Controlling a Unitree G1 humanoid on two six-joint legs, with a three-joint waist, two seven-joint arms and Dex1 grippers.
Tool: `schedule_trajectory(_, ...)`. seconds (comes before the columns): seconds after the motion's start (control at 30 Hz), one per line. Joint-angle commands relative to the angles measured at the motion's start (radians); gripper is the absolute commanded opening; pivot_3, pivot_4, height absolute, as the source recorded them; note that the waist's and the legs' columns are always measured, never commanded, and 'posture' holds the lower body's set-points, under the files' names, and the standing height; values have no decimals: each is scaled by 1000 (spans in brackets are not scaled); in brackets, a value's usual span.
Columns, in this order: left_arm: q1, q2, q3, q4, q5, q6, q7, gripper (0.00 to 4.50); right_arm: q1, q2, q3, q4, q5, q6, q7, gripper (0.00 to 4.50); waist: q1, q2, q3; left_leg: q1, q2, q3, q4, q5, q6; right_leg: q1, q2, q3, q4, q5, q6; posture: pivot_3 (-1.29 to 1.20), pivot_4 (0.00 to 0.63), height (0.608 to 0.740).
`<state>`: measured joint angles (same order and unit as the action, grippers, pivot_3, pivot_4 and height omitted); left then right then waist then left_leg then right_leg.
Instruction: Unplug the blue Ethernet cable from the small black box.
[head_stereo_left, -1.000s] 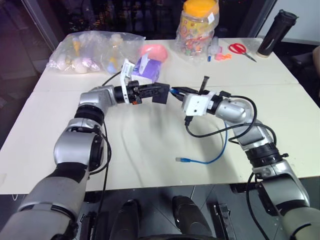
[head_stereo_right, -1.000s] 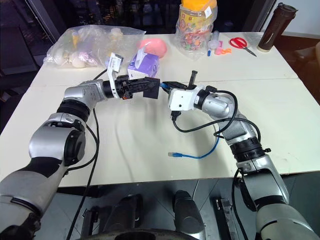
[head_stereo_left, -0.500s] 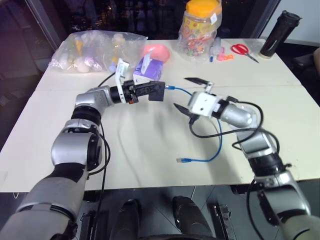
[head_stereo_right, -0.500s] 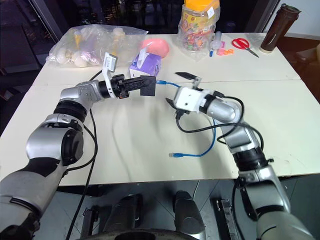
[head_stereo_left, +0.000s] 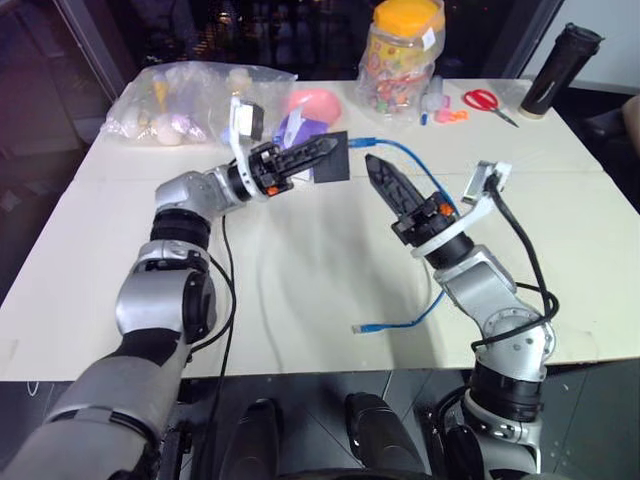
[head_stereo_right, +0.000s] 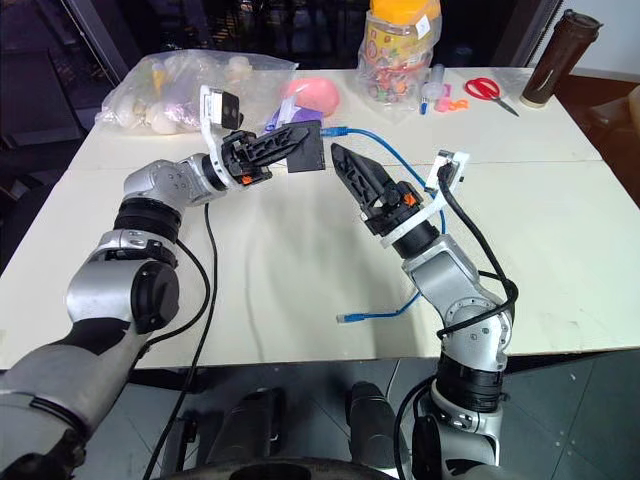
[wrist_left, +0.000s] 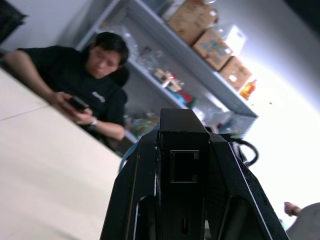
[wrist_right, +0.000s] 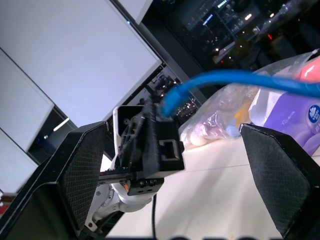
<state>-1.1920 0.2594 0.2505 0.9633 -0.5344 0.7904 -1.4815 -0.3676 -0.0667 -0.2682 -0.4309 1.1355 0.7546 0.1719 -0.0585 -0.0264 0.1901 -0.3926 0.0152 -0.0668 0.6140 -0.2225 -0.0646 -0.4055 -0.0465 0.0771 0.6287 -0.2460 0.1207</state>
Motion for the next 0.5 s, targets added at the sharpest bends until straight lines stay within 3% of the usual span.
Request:
schedule_trajectory(0.03, 7, -14, 6, -94, -48, 42, 1, 513, -8, -12, 8, -40, 52, -16, -10, 4394, 0, 0, 0, 0, 0, 0, 0, 0, 0, 0, 0, 0, 0, 0, 0, 0, 150, 739)
schedule_trajectory(0.43, 88, -24, -26, -238, -88, 99, 41, 513, -35, -44, 48, -3, 64, -43, 1, 4394, -2, 0, 0, 0, 0, 0, 0, 0, 0, 0, 0, 0, 0, 0, 0, 0, 150, 739)
schedule_trajectory(0.5, 99, -25, -36, -258, -95, 106, 43, 513, -39, -43, 57, 5, 61, -45, 2, 3577, -1, 0, 0, 0, 0, 0, 0, 0, 0, 0, 0, 0, -1, 0, 0, 0, 150, 739)
